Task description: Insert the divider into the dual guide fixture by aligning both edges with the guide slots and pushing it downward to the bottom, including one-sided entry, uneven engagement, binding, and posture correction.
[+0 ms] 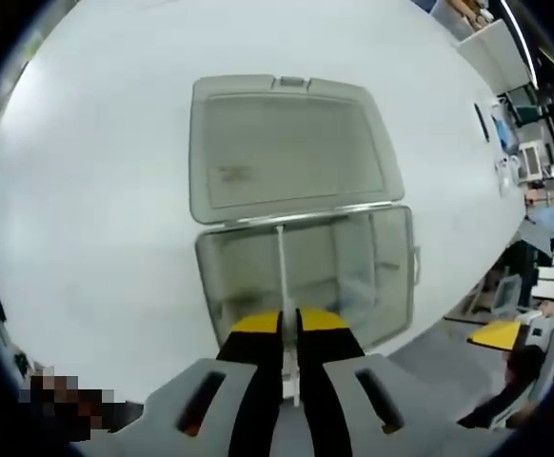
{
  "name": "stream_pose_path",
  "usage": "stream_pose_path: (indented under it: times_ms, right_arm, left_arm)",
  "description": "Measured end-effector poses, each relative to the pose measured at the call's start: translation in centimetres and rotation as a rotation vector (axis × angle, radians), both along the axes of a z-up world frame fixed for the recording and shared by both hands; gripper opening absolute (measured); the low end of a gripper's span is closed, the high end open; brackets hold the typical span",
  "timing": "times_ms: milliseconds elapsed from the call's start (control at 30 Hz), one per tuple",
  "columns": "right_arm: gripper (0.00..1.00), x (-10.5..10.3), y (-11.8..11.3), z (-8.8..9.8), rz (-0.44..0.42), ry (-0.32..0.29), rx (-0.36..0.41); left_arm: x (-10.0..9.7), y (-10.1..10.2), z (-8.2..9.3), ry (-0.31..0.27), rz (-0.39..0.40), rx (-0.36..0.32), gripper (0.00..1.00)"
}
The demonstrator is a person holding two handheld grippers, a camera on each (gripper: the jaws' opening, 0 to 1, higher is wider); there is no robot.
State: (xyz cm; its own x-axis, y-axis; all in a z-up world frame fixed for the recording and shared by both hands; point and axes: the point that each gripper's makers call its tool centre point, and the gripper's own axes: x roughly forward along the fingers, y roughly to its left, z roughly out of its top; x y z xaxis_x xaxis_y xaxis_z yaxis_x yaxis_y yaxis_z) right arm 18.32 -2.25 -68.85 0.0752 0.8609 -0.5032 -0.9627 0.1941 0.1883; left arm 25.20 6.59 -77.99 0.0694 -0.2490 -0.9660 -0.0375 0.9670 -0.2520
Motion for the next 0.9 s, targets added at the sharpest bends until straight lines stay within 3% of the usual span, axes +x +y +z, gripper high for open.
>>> stream_pose_path:
  times_ms: [900]
  right_arm:
    - [0.55, -0.03, -0.11, -0.05, -0.004, 0.003, -0.002]
  left_arm:
    - [-0.06, 0.01, -0.10, 0.010, 0.009, 0.006, 0.01]
